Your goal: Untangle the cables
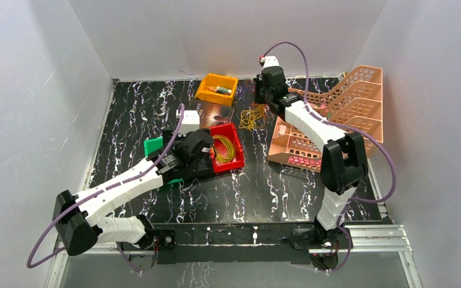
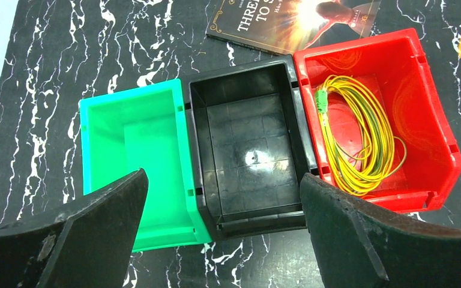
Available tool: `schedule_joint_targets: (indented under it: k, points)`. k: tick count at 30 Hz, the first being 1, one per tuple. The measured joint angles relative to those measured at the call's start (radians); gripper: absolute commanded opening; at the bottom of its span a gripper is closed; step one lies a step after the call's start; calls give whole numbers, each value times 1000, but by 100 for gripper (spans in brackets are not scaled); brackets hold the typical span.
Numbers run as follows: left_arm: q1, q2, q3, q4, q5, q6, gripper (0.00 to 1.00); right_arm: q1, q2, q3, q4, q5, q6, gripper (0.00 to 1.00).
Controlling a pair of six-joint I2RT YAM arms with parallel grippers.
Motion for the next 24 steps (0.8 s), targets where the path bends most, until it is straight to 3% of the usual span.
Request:
schedule_joint_targets:
  k: [10, 20, 24]
  points:
    - [60, -37, -47, 40, 43, 28, 98, 39, -229, -134, -96, -14, 3, 0]
    - [82, -58, -89, 67, 114, -13, 98, 280, -486, -321, -166, -6, 34, 0]
    - [82, -66, -98, 66, 123, -30, 98, 312, -588, -427, -185, -29, 55, 0]
